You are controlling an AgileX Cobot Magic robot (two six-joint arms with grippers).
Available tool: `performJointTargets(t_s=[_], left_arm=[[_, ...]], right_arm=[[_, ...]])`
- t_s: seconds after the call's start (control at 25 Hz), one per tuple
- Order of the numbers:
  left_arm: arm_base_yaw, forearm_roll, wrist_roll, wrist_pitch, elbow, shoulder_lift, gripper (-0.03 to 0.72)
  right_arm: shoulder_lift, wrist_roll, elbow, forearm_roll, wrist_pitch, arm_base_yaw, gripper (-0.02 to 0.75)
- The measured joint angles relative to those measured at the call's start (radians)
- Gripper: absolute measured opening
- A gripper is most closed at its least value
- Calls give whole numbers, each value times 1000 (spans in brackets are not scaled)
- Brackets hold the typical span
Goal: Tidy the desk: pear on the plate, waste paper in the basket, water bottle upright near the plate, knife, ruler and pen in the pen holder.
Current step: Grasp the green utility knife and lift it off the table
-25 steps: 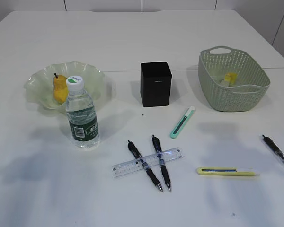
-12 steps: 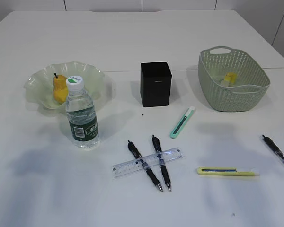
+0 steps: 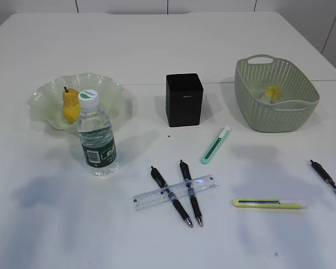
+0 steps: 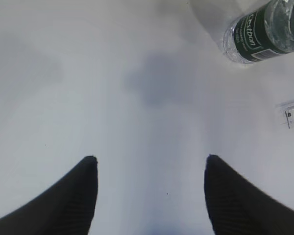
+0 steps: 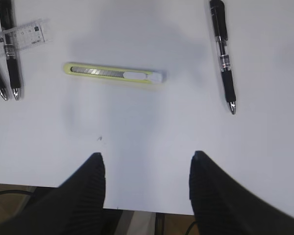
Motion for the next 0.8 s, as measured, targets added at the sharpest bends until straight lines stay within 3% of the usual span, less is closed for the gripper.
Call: performJointTargets(t_s=[0.28,0.52,0.8], left_arm=[[0,-18,0,-2,0,0,481],[0,-21,0,-2,0,0,481],[0,-21,0,-2,0,0,477]], right_arm=[[11,0,-13,30,0,27,410],[90,58,-112,-23,-2,158,410],[269,179,-310,-68,-9,254,410]])
